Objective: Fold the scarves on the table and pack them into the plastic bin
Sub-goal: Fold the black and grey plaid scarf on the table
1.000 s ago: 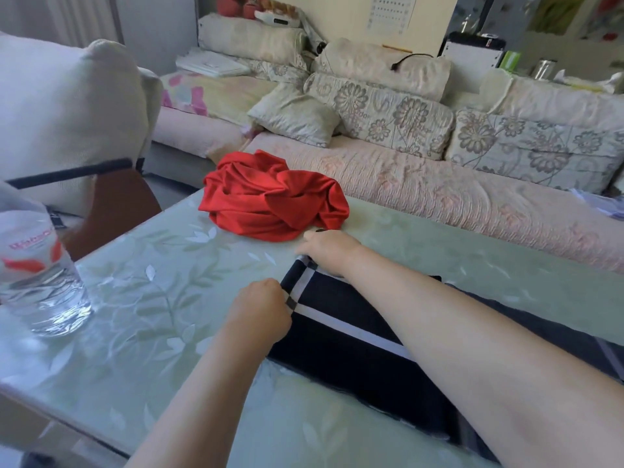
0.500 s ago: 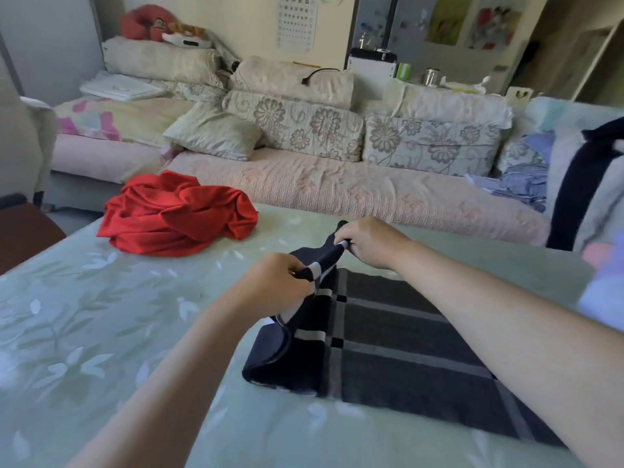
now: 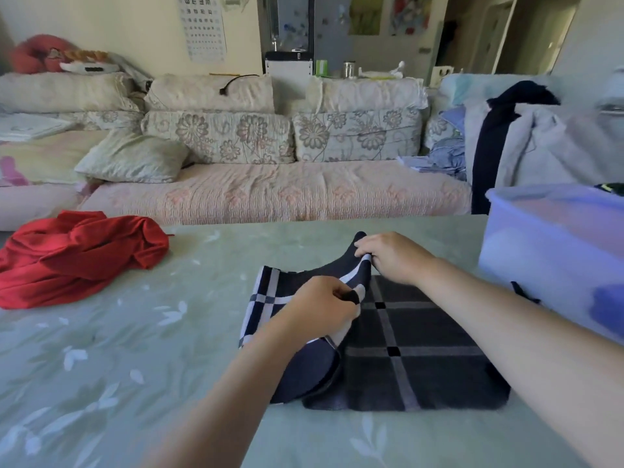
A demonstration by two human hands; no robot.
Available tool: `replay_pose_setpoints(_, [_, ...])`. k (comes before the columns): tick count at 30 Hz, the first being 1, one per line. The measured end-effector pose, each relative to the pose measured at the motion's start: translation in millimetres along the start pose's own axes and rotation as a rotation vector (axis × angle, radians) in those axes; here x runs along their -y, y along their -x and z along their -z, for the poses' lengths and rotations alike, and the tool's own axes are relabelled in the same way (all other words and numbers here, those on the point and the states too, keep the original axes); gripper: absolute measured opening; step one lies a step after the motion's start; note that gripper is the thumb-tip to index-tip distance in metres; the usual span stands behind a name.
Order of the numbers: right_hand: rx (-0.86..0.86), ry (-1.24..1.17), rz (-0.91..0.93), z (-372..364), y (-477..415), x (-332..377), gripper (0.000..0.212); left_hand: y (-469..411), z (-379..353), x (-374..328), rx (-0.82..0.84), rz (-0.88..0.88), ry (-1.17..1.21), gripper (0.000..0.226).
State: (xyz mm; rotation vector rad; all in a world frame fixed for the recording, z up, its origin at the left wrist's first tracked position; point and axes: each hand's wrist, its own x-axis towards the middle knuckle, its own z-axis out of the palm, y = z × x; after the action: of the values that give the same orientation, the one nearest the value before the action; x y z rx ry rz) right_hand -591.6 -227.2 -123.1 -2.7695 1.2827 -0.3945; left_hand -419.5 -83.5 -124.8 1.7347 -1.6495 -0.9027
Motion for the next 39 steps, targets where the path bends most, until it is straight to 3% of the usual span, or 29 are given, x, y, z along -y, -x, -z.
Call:
replay_pose_setpoints(3, [0.016, -0.015, -0.070, -12, 17, -24, 0.043, -9, -34, -6, 0.084, 0.008, -0.009, 0.035])
replay_pose_setpoints(8, [0.321, 0.053, -0.180, -35, 50, -37, 0.055, -10, -59, 6, 0.265, 0.096, -0.033, 0.027])
replay_pose_setpoints(11, [0.279, -0.056, -0.225, -46, 62, -35, 0.055, -10, -52, 27, 0.066, -0.053, -0.275, 0.019])
replay_pose_setpoints(16, [0.217, -0.136, -0.288, -47, 70, -18, 0.047, 2, -24, 68, -0.099, -0.180, -0.349, 0.032])
replay_pose_setpoints(20, [0.239, -0.147, -0.276, -42, 81, 10, 0.045, 24, 7, 103, -0.114, -0.193, -0.519, 0.044])
replay_pose_setpoints(24, [0.264, -0.106, -0.203, -36, 94, 46, 0.032, 58, 32, 131, -0.074, -0.309, -0.559, 0.033])
replay_pose_setpoints(28, [0.338, -0.136, -0.245, -44, 109, 76, 0.037, 75, 43, 144, 0.071, -0.284, -0.577, 0.066])
replay_pose_setpoints(33, [0.343, 0.039, -0.466, -49, 120, 80, 0.058, 65, 31, 139, -0.094, -0.387, -0.511, 0.039])
replay_pose_setpoints(36, [0.351, -0.063, -0.459, -50, 122, 80, 0.058, 60, 48, 135, -0.195, -0.437, -0.527, 0.036])
replay_pose_setpoints(39, [0.287, -0.147, -0.396, -51, 118, 87, 0.050, 71, 83, 127, -0.239, -0.327, -0.609, 0.040])
